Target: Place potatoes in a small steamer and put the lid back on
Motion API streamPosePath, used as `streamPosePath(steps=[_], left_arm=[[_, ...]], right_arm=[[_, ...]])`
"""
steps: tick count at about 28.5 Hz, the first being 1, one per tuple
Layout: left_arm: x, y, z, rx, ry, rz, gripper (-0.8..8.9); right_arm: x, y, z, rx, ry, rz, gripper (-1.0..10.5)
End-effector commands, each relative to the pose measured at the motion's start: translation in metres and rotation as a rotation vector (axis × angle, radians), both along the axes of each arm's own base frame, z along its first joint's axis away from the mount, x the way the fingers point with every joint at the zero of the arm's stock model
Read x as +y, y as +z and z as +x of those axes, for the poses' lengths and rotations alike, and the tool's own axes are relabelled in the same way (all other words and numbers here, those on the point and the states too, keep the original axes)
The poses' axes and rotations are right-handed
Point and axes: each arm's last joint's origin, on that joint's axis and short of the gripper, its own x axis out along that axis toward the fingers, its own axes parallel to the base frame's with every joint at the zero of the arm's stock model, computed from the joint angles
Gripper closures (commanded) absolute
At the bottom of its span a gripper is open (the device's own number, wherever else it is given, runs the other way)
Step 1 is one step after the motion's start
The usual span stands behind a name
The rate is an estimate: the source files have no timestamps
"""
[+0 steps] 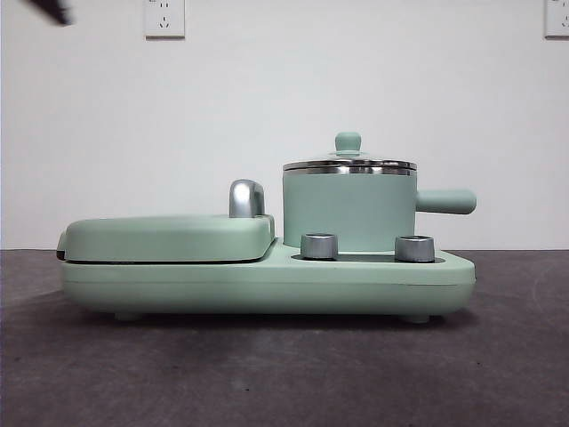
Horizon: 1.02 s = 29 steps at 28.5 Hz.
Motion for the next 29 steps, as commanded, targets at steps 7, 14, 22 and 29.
streamPosePath(steps=[7, 14, 22, 29], left_arm=[[0.049, -0.016, -0.064, -0.163, 0.064, -0.235, 3.78], [0.068, -0.012, -0.088, -0.246, 0.059, -0.304, 7.03], [0.07, -0.014, -0.091, -0.234, 0.062, -0.298, 8.08], [0.07, -0.013, -0.091, -0.24, 0.062, -0.303, 8.08]], right_arm=[[0.002, 0.002, 0.0, -0.015, 0.052, 0.02, 5.6], [0.002, 0.002, 0.0, -0.016, 0.051, 0.02, 6.7], [0.001, 0.003, 0.001, -0.031, 0.0, 0.009, 9.3], [0.001, 0.003, 0.001, -0.036, 0.002, 0.006, 9.3]])
